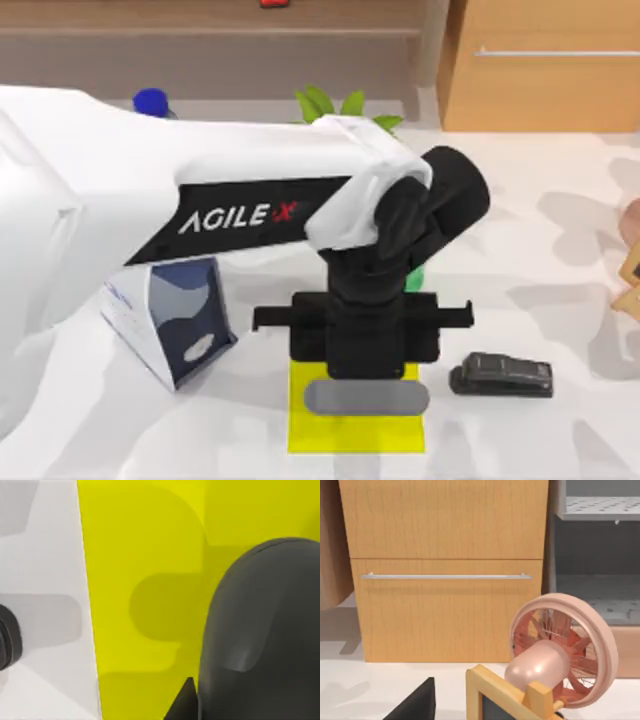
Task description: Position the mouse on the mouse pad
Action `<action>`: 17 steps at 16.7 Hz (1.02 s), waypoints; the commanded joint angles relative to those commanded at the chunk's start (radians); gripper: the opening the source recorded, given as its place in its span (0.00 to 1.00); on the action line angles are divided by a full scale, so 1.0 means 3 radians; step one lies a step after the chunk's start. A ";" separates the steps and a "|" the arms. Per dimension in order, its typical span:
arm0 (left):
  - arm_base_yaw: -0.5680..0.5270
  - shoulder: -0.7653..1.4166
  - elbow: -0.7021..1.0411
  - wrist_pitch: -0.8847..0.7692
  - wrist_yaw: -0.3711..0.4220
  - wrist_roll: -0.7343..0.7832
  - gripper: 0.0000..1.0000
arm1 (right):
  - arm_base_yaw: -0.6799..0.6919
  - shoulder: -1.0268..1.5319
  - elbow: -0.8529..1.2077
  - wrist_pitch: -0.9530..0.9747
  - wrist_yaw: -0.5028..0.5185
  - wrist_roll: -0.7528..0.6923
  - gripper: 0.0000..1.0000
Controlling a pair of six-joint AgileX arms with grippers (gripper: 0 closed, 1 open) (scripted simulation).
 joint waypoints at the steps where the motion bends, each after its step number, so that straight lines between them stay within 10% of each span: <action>1: 0.0003 0.0025 -0.0025 0.0005 0.0001 -0.0003 0.00 | 0.0000 0.0000 0.0000 0.0000 0.0000 0.0000 1.00; 5: 0.0003 0.0033 -0.0033 0.0006 0.0001 -0.0004 0.00 | 0.0000 0.0000 0.0000 0.0000 0.0000 0.0000 1.00; 17: 0.0003 0.0033 -0.0033 0.0006 0.0001 -0.0004 0.90 | 0.0000 0.0000 0.0000 0.0000 0.0000 0.0000 1.00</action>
